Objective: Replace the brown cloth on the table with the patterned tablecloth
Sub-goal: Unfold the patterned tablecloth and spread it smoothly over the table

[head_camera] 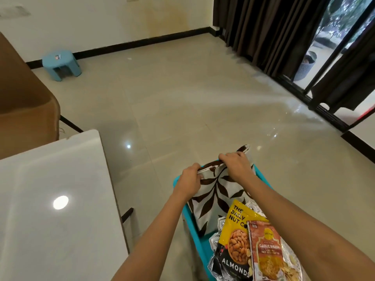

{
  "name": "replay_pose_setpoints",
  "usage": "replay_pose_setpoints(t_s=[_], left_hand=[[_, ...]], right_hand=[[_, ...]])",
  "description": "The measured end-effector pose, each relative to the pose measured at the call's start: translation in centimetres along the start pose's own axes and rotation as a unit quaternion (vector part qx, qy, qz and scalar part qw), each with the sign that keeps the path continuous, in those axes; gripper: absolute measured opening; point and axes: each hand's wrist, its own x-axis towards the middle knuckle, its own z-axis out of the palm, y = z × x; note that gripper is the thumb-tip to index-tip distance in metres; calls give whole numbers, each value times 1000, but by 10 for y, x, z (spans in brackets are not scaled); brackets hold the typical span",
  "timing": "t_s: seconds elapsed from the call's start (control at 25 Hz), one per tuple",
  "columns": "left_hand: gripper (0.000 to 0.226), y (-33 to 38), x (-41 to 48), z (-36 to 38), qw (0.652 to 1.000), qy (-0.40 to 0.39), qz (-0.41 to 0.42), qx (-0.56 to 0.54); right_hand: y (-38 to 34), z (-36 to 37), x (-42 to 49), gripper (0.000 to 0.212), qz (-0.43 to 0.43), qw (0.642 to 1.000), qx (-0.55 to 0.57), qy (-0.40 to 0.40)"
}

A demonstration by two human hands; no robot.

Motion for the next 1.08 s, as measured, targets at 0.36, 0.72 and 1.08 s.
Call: replay_pose_setpoints(t_s=[0.36,0.72,1.08], left_hand=[[13,50,-148,-201,973,186,53,-130],[17,0,-399,-378,906,368,-13,-209],[6,-226,-613,-319,781,455,-300,-303]], right_hand=[[-137,-212,-48,25,-133,942,-3,308],[-424,-342,-136,14,-306,863,59,398],[-685,-145,-249,30,-463,882,51,75]])
